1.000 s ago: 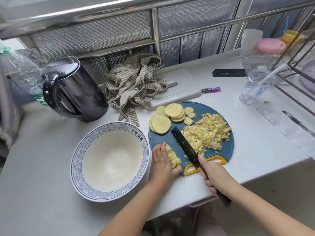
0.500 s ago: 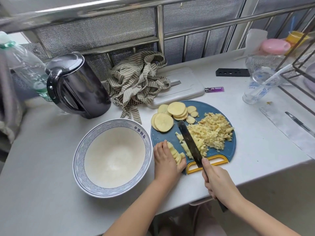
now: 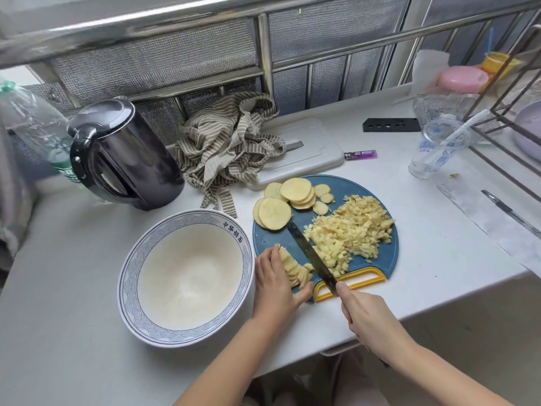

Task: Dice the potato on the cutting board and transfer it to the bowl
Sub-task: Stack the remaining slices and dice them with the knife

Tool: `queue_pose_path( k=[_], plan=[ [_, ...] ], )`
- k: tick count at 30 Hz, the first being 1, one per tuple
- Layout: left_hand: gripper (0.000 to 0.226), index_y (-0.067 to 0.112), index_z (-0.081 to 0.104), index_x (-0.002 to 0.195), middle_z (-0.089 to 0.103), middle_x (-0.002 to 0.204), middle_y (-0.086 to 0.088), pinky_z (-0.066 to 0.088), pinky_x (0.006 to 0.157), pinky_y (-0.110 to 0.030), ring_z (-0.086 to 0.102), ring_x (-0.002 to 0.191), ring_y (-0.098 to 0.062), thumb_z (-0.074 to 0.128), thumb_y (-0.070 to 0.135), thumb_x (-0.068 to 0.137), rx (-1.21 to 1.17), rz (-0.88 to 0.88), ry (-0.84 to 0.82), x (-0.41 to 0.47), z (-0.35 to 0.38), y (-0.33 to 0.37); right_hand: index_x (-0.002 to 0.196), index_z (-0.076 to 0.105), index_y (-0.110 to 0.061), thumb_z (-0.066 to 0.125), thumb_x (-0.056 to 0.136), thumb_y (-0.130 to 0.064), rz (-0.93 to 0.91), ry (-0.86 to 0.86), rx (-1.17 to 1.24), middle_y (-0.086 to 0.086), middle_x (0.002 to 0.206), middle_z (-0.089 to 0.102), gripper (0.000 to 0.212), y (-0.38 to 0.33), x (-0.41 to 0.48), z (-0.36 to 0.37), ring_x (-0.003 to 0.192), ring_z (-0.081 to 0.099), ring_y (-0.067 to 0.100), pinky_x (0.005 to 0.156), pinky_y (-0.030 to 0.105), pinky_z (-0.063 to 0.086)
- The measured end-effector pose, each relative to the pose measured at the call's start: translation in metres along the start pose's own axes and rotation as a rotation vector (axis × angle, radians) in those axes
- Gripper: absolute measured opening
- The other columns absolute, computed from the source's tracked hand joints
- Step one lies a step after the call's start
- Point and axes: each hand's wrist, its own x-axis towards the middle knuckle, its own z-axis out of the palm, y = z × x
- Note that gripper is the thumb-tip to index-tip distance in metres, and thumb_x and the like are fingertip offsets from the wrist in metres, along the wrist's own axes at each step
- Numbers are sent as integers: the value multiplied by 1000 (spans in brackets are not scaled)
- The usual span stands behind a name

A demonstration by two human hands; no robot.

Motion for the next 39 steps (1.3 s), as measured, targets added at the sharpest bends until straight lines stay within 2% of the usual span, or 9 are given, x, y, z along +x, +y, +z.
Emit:
queue_pose_path(
  k=[7,15,20,25,30,33,34,37,39],
  plan=[
    [90,-4,33,143,38,136,-18,26,114,-42,21,127,-23,37,61,80,-2,-33,-24,-7,0,1,58,41,-15,28,92,-56,-96,-52,-193,-1,55,45,55,-8,5,5,55,41,10,61,33,32],
    [71,-5,40,128,51,118,-20,47,98,-45,38,116,-28,45,48,80,68,13,59,-5,5,-2,61,39,-13,24,97,-53,-127,-91,-321,0,57,42,56,-11,14,4,56,39,12,56,29,26],
    [69,-10,47,122,52,116,-25,33,102,-41,41,114,-33,46,46,81,103,14,65,-4,10,-5,59,38,-20,19,96,-53,-121,-85,-399,-3,59,43,53,-12,13,12,64,43,16,63,33,32],
    [67,-9,44,123,54,119,-26,44,100,-46,54,113,-40,45,42,79,93,-17,-5,-4,9,-3,68,48,-21,-2,76,-70,-64,-69,-448,2,76,60,71,-13,8,24,81,56,24,76,40,43],
    [78,-8,44,134,46,129,-23,27,106,-38,37,122,-34,49,48,79,85,-17,-39,-4,10,-6,75,48,-22,8,93,-62,-38,-62,-658,4,89,62,60,-21,10,27,92,60,27,74,36,43],
    [79,-6,44,133,43,126,-20,29,104,-38,38,119,-32,48,50,78,63,-20,-26,-6,9,-1,74,37,-29,-23,67,-79,-38,-69,-710,-3,81,54,78,-22,3,32,81,54,25,68,33,37],
    [78,-4,43,133,43,125,-18,31,103,-38,38,118,-31,49,51,78,58,-15,-15,-6,9,-1,76,37,-30,-25,64,-77,-28,-61,-707,-2,83,57,80,-19,2,33,82,54,24,69,33,37],
    [78,1,39,132,45,123,-17,42,102,-43,42,117,-32,52,54,77,49,-25,-14,-6,8,-2,75,36,-28,-10,72,-66,35,-64,-674,1,95,63,59,-18,4,37,91,58,25,73,34,38],
    [76,2,38,132,46,122,-16,40,102,-44,43,116,-32,49,53,77,50,-21,-22,-6,8,-2,76,34,-28,-10,74,-65,39,-67,-694,1,97,62,58,-20,4,39,93,58,25,72,32,37]
  ],
)
